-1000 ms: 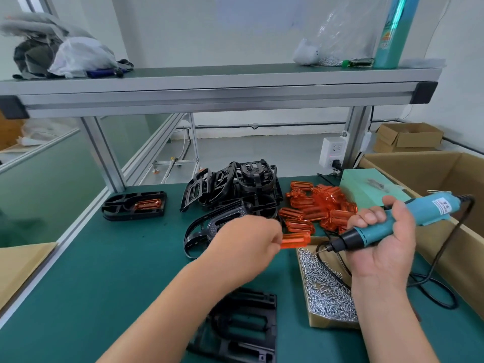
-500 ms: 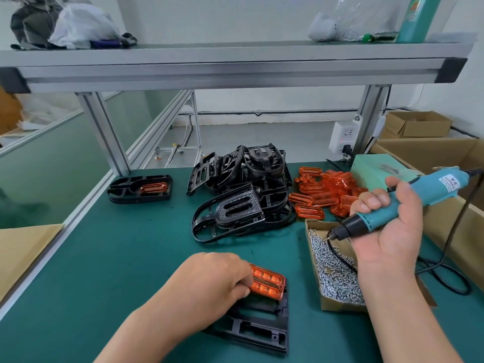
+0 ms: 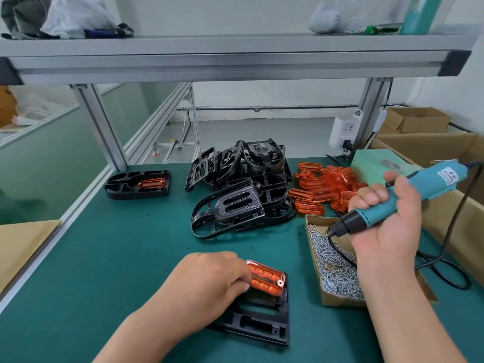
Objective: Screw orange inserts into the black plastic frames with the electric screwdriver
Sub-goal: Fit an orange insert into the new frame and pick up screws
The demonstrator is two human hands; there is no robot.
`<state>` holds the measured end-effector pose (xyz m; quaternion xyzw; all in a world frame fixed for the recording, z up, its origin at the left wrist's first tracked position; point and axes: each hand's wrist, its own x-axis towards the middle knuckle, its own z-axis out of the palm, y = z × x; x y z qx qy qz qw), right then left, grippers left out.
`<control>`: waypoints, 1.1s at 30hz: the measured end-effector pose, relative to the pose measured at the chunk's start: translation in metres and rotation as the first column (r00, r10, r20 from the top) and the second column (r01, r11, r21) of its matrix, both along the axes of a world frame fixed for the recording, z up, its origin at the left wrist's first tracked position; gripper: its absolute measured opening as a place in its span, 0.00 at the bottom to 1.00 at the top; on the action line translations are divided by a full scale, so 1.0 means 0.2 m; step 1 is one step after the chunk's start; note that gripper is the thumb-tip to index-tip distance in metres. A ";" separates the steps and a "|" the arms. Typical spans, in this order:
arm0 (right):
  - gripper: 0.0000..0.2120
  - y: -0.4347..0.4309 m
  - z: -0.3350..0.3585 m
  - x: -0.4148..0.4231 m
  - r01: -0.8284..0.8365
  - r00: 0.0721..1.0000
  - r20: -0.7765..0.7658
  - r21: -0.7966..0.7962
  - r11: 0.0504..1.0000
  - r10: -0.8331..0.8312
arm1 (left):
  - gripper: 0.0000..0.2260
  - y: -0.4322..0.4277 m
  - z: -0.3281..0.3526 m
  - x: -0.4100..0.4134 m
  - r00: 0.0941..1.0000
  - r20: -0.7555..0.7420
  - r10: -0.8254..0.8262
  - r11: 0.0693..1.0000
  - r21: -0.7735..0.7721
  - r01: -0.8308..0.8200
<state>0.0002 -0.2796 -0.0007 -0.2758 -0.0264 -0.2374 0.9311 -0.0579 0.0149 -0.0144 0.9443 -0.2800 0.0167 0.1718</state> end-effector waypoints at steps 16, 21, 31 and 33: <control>0.06 0.00 0.01 0.00 0.001 1.000 -0.025 0.016 1.000 0.000 | 0.20 -0.02 -0.01 -0.03 0.989 0.077 0.123 0.992 -0.022 -0.122; 0.06 0.00 0.01 -0.01 -0.009 1.000 -0.017 0.028 1.000 0.009 | 0.11 0.00 0.00 0.00 0.987 -0.012 0.160 0.983 -0.093 -0.160; 0.03 0.02 0.01 0.00 -0.024 1.000 -0.020 0.027 0.999 0.024 | 0.25 -0.06 0.03 0.11 0.985 0.137 0.101 0.994 0.013 -0.104; 0.03 0.03 0.01 0.00 -0.027 0.999 -0.026 0.028 0.999 0.028 | 0.26 -0.07 0.03 0.12 0.989 0.125 0.082 0.995 0.046 -0.088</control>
